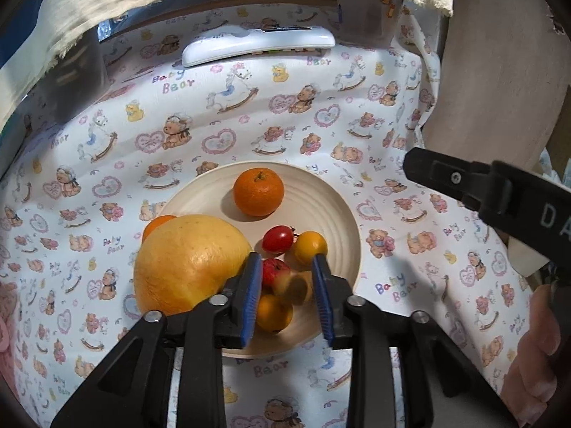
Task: Organize fruits
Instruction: 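Carry the brown fruit over the plate with the left gripper, then open the left gripper to drop the brown fruit on the plate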
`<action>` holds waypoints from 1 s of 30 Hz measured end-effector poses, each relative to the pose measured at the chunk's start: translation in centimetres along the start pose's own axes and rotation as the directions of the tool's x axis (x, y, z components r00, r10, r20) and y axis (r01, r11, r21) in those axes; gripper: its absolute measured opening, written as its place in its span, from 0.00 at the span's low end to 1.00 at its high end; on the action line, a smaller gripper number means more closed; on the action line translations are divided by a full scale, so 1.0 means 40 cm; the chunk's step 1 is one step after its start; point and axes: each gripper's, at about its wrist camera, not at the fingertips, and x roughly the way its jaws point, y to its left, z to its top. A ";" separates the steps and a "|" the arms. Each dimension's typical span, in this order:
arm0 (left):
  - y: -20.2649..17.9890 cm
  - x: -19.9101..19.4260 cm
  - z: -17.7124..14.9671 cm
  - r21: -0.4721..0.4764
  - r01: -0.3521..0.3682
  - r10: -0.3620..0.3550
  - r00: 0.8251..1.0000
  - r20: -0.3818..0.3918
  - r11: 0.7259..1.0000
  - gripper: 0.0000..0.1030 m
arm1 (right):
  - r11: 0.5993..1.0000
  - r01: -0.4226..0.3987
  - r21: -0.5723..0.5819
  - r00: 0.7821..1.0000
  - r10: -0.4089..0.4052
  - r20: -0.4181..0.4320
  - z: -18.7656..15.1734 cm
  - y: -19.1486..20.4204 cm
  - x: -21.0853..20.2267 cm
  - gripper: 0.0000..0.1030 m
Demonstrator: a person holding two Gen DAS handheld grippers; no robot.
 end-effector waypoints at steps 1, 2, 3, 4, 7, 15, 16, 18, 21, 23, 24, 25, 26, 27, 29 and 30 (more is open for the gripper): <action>-0.002 -0.003 -0.001 0.002 0.003 -0.003 1.000 -0.001 1.000 0.32 | 1.000 0.000 0.000 1.000 0.000 0.002 0.000 0.000 -0.001 0.46; -0.002 -0.006 -0.002 0.000 0.004 -0.004 1.000 -0.004 1.000 0.32 | 1.000 -0.002 -0.001 1.000 0.002 0.005 0.000 0.001 -0.003 0.46; 0.000 -0.011 -0.003 -0.005 0.008 -0.008 1.000 -0.006 1.000 0.32 | 1.000 -0.005 -0.002 1.000 0.005 0.007 0.001 0.001 -0.004 0.46; 0.004 -0.021 -0.005 -0.012 0.010 -0.010 1.000 -0.003 1.000 0.32 | 1.000 -0.011 -0.002 1.000 0.011 0.010 0.001 0.002 -0.008 0.46; 0.011 -0.074 -0.017 -0.001 -0.023 0.023 0.998 0.050 1.000 0.32 | 1.000 -0.025 -0.008 0.999 0.025 0.030 0.001 0.009 -0.025 0.46; 0.071 -0.255 -0.078 -0.032 -0.069 0.074 0.971 0.229 0.997 0.35 | 0.997 -0.029 -0.069 0.993 0.037 0.116 -0.010 0.065 -0.096 0.46; 0.080 -0.275 -0.089 -0.042 -0.075 0.084 0.964 0.253 0.996 0.35 | 0.996 -0.014 -0.092 0.991 0.026 0.133 -0.019 0.077 -0.112 0.46; 0.099 -0.305 -0.110 -0.061 -0.072 0.087 0.954 0.286 0.995 0.36 | 0.990 -0.003 -0.142 0.987 0.025 0.157 -0.040 0.098 -0.140 0.46; 0.123 -0.339 -0.154 -0.079 -0.070 0.093 0.934 0.346 0.994 0.45 | 0.979 -0.016 -0.201 0.977 0.059 0.205 -0.089 0.129 -0.186 0.50; 0.137 -0.351 -0.186 -0.100 -0.072 0.106 0.912 0.395 0.992 0.52 | 0.973 -0.018 -0.230 0.967 0.075 0.242 -0.124 0.147 -0.199 0.52; 0.144 -0.355 -0.199 -0.106 -0.073 0.111 0.902 0.418 0.992 0.58 | 0.969 -0.011 -0.248 0.963 0.077 0.259 -0.138 0.157 -0.199 0.52; 0.149 -0.355 -0.211 -0.110 -0.077 0.118 0.888 0.444 0.991 0.65 | 0.960 0.003 -0.279 0.957 0.078 0.279 -0.158 0.171 -0.193 0.52; 0.154 -0.355 -0.222 -0.114 -0.082 0.126 0.875 0.467 0.990 0.69 | 0.954 0.012 -0.301 0.952 0.082 0.295 -0.174 0.181 -0.186 0.53; 0.159 -0.352 -0.233 -0.118 -0.090 0.137 0.858 0.496 0.989 0.75 | 0.950 0.021 -0.311 0.946 0.081 0.313 -0.185 0.188 -0.179 0.58; 0.168 -0.343 -0.249 -0.123 -0.106 0.156 0.825 0.543 0.987 0.81 | 0.946 0.060 -0.319 0.930 0.064 0.363 -0.208 0.195 -0.158 0.66; 0.173 -0.339 -0.254 -0.122 -0.111 0.160 0.815 0.557 0.986 0.85 | 0.945 0.069 -0.321 0.925 0.060 0.375 -0.215 0.195 -0.151 0.68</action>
